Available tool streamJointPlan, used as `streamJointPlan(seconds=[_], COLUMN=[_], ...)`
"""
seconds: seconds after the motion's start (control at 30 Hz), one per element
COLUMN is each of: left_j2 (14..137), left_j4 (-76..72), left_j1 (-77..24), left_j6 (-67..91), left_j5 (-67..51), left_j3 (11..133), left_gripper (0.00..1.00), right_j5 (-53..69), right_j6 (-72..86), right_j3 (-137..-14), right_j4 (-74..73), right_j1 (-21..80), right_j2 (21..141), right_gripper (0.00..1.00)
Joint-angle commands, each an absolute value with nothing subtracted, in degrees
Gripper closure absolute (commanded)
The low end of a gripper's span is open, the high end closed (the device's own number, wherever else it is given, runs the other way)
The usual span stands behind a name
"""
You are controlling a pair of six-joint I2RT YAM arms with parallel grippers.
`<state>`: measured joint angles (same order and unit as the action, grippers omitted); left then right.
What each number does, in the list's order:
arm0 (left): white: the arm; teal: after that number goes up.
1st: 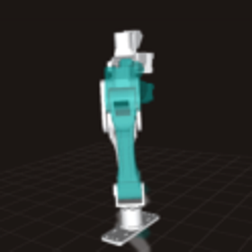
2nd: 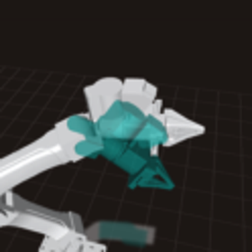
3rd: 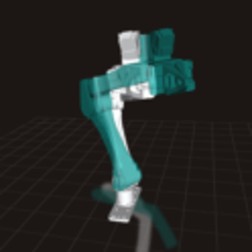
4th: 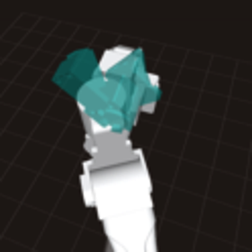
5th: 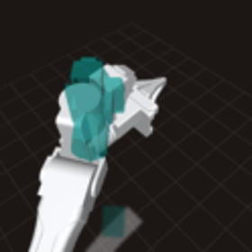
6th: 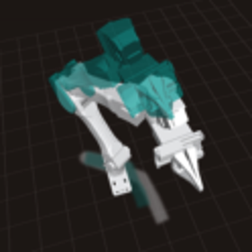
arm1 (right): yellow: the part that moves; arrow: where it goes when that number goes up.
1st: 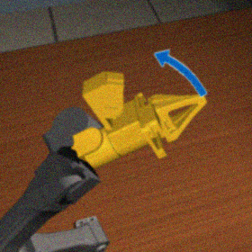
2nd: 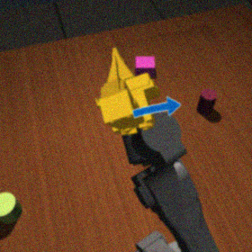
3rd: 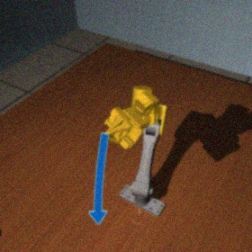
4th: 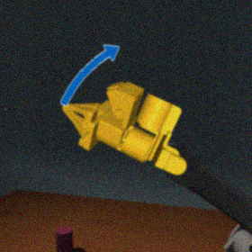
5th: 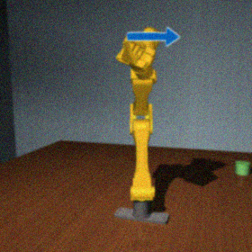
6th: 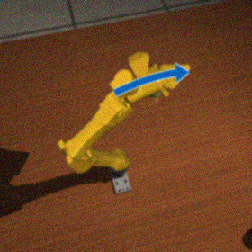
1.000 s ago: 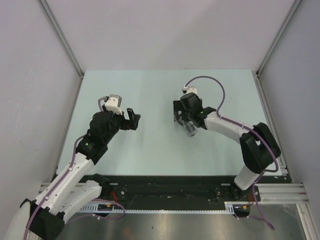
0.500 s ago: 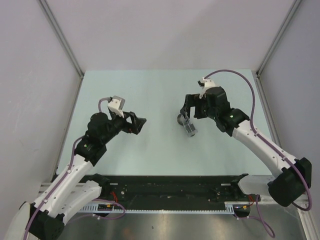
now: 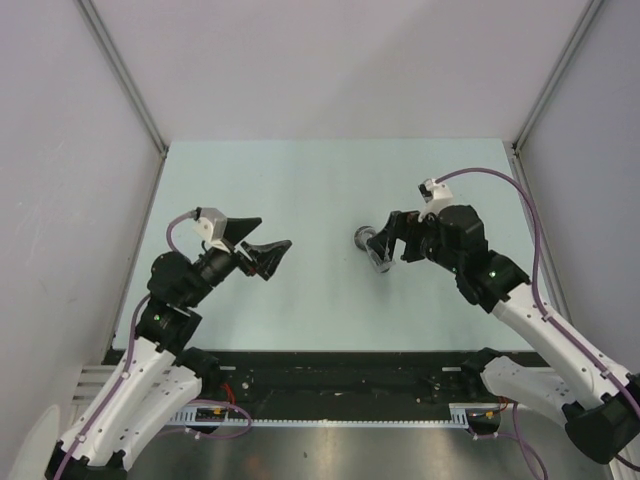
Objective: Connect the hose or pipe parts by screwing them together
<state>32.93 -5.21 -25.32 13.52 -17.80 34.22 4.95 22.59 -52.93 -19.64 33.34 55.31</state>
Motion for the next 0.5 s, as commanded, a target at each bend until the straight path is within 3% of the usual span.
streamJointPlan(seconds=[0.0,0.47], left_j2=[33.05,32.69], left_j4=[-9.23,-9.67], left_j1=[-25.14,-25.14], left_j6=[13.97,13.71], left_j5=[-20.65,-20.74], left_j3=[33.57,33.13], left_gripper=[0.00,0.00], right_j5=[3.61,5.36], right_j6=[24.26,23.38], right_j3=[-51.59,-51.07], right_j4=[-15.47,-12.39], right_j1=[34.01,34.10], right_j2=[51.77,50.19], right_gripper=[0.00,0.00])
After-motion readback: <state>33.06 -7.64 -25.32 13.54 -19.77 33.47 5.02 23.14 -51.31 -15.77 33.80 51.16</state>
